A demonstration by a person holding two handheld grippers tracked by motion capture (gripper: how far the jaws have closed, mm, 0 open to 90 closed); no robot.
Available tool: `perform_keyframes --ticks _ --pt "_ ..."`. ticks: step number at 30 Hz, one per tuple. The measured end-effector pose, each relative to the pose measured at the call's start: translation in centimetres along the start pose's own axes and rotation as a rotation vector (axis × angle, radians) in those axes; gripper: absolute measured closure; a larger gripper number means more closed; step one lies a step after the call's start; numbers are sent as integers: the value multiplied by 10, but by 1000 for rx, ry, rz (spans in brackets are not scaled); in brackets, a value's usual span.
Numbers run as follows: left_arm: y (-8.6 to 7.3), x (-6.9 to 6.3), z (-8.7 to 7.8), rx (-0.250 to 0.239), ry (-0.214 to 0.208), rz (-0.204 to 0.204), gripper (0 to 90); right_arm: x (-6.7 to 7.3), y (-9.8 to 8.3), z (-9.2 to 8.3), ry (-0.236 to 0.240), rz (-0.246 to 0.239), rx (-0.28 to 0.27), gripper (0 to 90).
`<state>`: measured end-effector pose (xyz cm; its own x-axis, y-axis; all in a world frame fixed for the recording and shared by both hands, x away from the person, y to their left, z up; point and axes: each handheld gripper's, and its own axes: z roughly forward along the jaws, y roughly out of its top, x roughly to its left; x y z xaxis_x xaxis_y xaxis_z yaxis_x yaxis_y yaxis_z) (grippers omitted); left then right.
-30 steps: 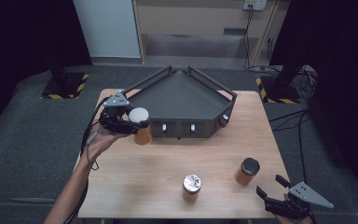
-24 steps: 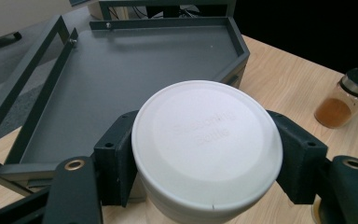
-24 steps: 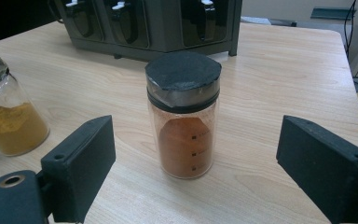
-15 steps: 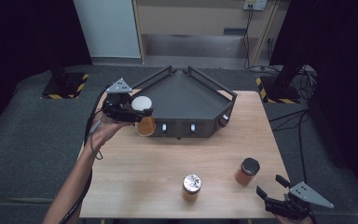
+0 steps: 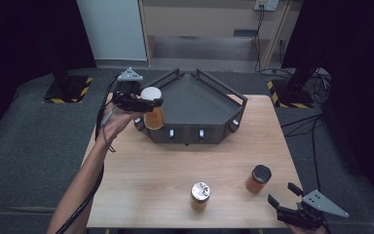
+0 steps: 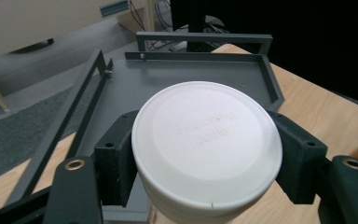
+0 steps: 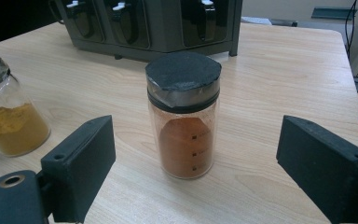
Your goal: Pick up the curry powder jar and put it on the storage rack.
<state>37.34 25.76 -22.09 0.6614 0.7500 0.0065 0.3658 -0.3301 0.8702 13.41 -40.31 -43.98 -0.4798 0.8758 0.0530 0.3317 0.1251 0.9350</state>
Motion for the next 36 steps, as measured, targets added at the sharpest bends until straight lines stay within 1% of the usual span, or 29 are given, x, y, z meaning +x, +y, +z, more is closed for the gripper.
perform_keyframes --ticks 2,5,7,10,13,17,19,21,28,30,32,36 --pt "3 0 4 -1 17 -18 324 0 0 0 0 2 0 115" --pt "7 -4 12 1 59 -18 324 0 0 0 1 6 1 115" --pt "8 -3 18 4 74 -47 325 -1 0 0 0 1 -2 115" --pt "10 -3 28 7 107 -71 325 -1 -1 0 0 2 -3 115" --pt "11 -3 37 7 139 -86 325 -1 -1 0 1 3 -3 115" --pt "11 0 48 -3 165 -127 325 -1 -1 0 0 6 -3 115" --pt "11 0 53 -6 185 -145 325 -1 -1 0 0 7 -3 115" --pt "11 0 58 0 204 -152 325 -1 -1 0 0 9 0 115" --pt "10 4 73 9 247 -183 325 -2 -1 -1 2 14 -2 115" --pt "11 5 75 12 249 -181 325 -2 -1 -1 2 15 -3 115" --pt "11 5 76 16 249 -186 325 -2 -1 -1 1 19 -3 115" --pt "12 5 81 32 248 -176 325 -2 -1 -1 3 16 -2 115"
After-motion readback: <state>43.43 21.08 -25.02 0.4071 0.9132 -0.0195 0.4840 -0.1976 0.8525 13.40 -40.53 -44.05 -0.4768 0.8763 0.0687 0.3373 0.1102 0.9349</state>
